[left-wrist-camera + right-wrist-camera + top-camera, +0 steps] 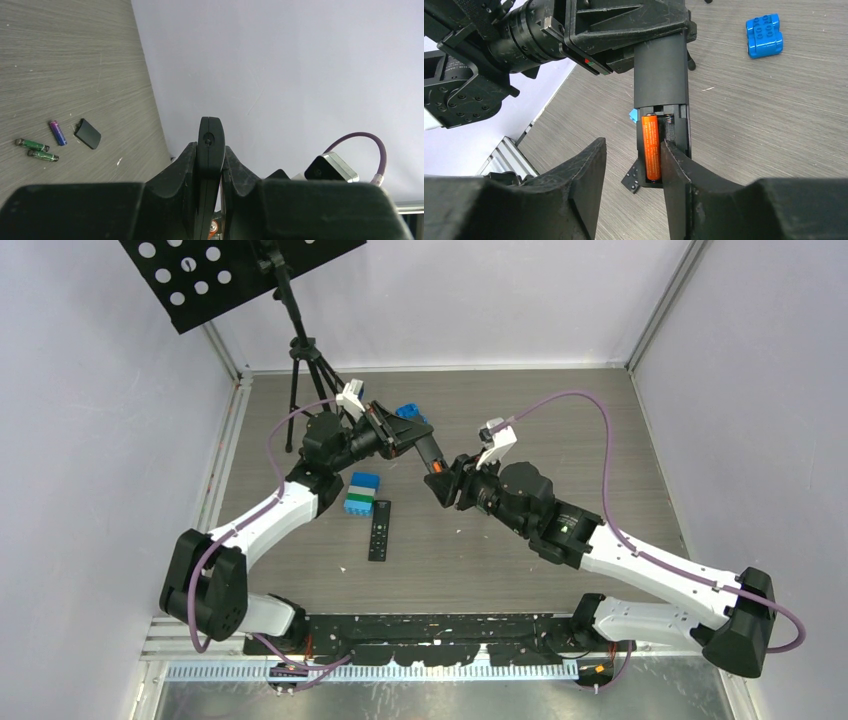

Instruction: Load the batteries into the remote control

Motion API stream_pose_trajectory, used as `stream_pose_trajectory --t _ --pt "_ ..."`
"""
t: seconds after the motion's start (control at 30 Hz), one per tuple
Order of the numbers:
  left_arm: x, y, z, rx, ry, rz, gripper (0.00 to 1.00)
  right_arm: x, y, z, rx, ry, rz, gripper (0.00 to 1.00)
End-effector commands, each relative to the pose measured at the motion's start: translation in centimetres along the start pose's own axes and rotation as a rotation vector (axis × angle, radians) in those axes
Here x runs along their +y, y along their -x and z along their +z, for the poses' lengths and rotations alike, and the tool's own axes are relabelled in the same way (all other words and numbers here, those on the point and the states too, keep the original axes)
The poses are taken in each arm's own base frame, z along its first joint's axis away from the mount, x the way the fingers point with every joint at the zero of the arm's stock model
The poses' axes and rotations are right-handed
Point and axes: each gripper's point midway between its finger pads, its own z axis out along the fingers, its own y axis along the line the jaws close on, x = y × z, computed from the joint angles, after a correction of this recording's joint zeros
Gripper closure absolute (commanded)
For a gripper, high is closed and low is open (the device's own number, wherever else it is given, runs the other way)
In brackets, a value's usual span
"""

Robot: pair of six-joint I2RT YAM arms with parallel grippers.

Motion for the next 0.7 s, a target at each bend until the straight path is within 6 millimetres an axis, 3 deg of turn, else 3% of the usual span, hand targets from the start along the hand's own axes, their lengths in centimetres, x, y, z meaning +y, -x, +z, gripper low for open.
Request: stream_pose_trajectory --t 0.0,0.67 --pt "-8.7 0.7 -1.5 -0.011 -0.255 0.04 1.0 -3.0 -3.1 -1.0 0.122 -0.136 -0.021 0.49" --pt "-8.7 0.6 -1.6 -0.011 -0.252 0.054 1.0 -1.7 1.5 -1.9 0.013 -0.133 0.021 0.45"
